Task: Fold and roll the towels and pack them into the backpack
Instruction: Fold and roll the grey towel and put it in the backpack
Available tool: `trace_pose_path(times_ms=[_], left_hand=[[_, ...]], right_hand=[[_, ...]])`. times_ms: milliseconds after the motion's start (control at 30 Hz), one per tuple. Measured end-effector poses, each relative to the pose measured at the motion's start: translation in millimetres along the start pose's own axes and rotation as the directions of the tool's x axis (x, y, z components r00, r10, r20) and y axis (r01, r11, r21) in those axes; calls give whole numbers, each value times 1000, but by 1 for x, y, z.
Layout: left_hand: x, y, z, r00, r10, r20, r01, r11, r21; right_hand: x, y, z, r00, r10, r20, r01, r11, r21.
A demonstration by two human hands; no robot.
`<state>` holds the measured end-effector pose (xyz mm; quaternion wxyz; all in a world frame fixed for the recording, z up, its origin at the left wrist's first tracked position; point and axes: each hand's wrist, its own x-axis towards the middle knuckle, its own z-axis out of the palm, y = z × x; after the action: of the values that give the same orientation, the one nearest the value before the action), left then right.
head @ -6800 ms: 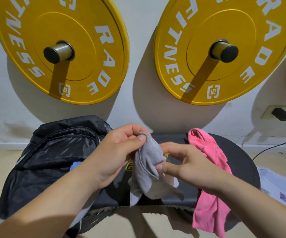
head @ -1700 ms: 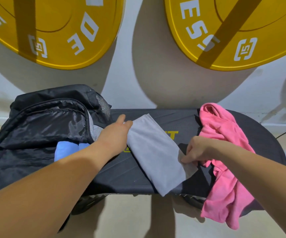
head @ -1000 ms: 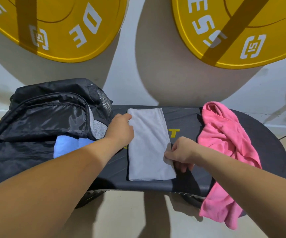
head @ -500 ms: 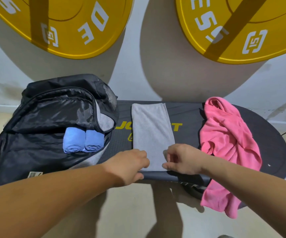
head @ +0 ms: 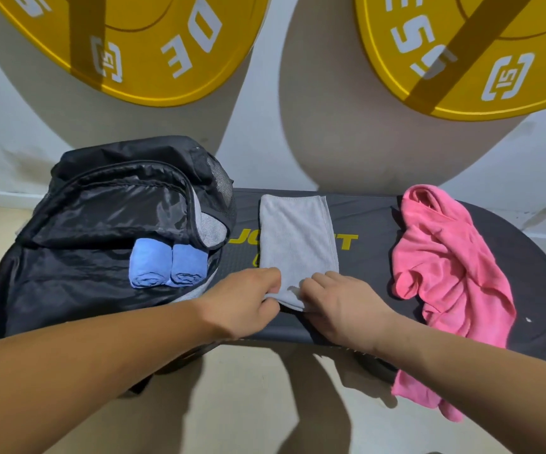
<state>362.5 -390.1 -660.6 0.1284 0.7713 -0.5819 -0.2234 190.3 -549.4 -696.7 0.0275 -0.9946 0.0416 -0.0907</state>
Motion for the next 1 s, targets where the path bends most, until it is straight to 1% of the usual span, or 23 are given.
trace_pose_path(times_ms=[33,67,133,167,233,300,333,367,433,467,533,567,633,700,767,800,833,867,900,933,967,1000], left_hand=[[-1,-1,-2,1000,-5,-8,5,1000,-27],[-2,-1,-4,1000,5,-14,-5,999,-32],[-4,-2,-2,999,42,-20,-42,999,24],[-5,-3,0,997,72,-23,-70,995,74],[-6,-9,8,987,158,-2,-154,964,216],[-6,-14,16,967,249,42,-247,897,366],[-6,-16,18,963,268,41,-262,883,389],[-5,-17,19,963,269,18,-256,892,373],[-4,-15,20,981,194,-26,-183,955,232],[-4,-15,20,991,130,-17,-127,983,134],[-4,-17,20,1000,7,-31,-9,997,-72],[-5,-18,20,996,-65,-62,52,980,-194],[-7,-19,18,976,-206,-75,159,901,-403],[-7,-21,17,960,-276,-44,219,838,-500],[-5,-20,17,954,-296,-47,231,825,-516],[-3,-21,18,954,-291,-78,224,857,-465],[0,-23,18,959,-256,-120,198,911,-361],[2,-24,19,969,-195,-151,159,962,-223],[3,-24,18,979,-110,-173,97,992,-78],[4,-23,17,983,8,-182,6,997,78],[5,-21,16,976,133,-175,-93,972,218],[6,-18,17,966,225,-125,-172,925,339]], right_hand=[[0,2,0,1000,8,-25,-9,1000,-20],[0,5,-1,1000,0,-17,-1,999,-48],[0,10,-3,999,-33,41,36,996,-83],[-1,11,-5,996,-30,79,35,998,-60],[-2,11,-10,989,15,147,-22,999,45],[-3,10,-14,978,59,200,-95,980,174],[-2,12,-17,970,70,234,-126,963,237],[0,14,-19,962,77,260,-156,942,298],[4,19,-23,930,115,350,-254,887,384],[5,20,-24,909,143,391,-314,853,418],[3,22,-21,876,229,424,-440,741,508],[1,22,-19,861,272,430,-491,668,560],[0,21,-17,833,349,429,-553,556,621],[2,20,-16,797,407,445,-602,493,628],[7,18,-18,749,452,486,-660,434,613],[10,17,-18,725,470,503,-686,424,592],[13,16,-19,711,488,506,-702,439,562],[16,15,-19,700,506,504,-714,473,517],[18,14,-21,697,523,490,-717,516,469],[20,13,-22,707,532,466,-705,576,413],[21,12,-22,733,532,424,-674,650,350],[22,10,-21,777,512,366,-617,736,280]])
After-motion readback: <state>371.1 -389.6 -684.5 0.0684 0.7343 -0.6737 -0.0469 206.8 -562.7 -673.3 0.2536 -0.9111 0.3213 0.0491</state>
